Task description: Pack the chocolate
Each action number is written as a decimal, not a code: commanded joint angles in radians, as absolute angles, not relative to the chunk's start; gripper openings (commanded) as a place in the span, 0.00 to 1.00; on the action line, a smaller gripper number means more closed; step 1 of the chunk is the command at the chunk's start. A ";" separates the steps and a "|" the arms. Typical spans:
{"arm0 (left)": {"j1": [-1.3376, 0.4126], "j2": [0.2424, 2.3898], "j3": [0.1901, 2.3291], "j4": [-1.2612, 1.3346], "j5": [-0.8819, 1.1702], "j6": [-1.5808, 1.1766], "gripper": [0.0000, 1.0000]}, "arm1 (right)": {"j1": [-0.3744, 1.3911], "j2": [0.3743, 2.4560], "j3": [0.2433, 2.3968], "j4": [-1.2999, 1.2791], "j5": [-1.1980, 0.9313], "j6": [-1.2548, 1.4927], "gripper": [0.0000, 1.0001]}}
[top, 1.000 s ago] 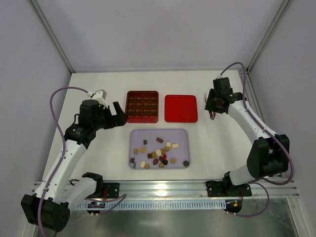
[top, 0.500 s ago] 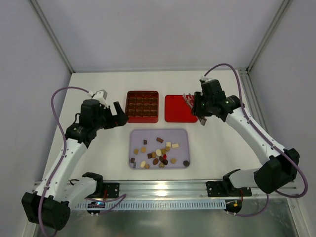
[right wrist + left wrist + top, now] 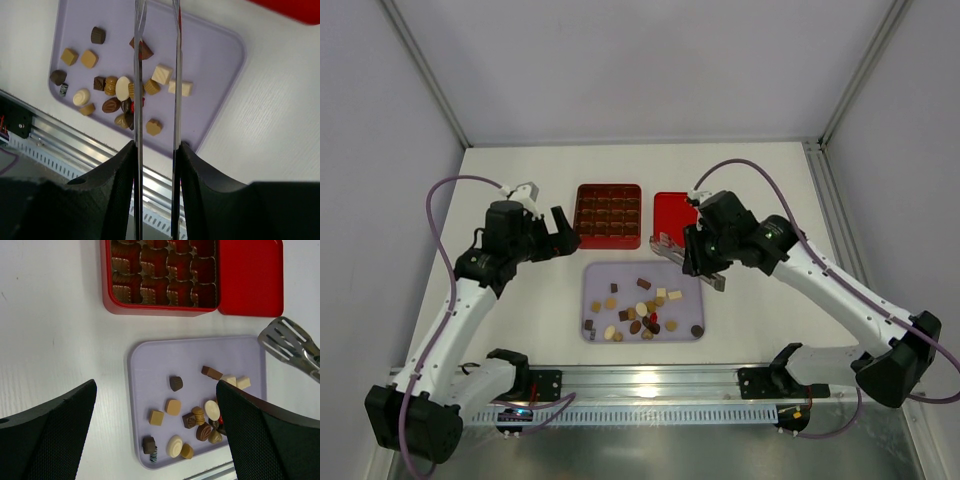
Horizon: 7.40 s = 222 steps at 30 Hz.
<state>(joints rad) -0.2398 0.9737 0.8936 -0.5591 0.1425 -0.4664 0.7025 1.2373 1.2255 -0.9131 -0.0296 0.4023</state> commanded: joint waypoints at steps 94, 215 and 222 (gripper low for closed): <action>-0.238 0.917 0.922 -0.572 0.049 -0.462 1.00 | 0.746 2.138 2.353 -1.004 0.061 0.207 0.20; -0.238 0.922 0.916 -0.581 0.040 -0.457 1.00 | 1.169 1.591 1.339 -0.834 0.193 0.676 0.42; -0.238 0.917 0.917 -0.580 0.041 -0.457 1.00 | 1.169 1.612 1.344 -0.824 0.199 0.680 0.42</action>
<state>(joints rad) -0.2398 0.9310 0.8936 -0.5877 0.0525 -0.4637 1.1656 1.6054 1.3403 -0.8631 0.1780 0.6586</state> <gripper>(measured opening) 0.996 0.424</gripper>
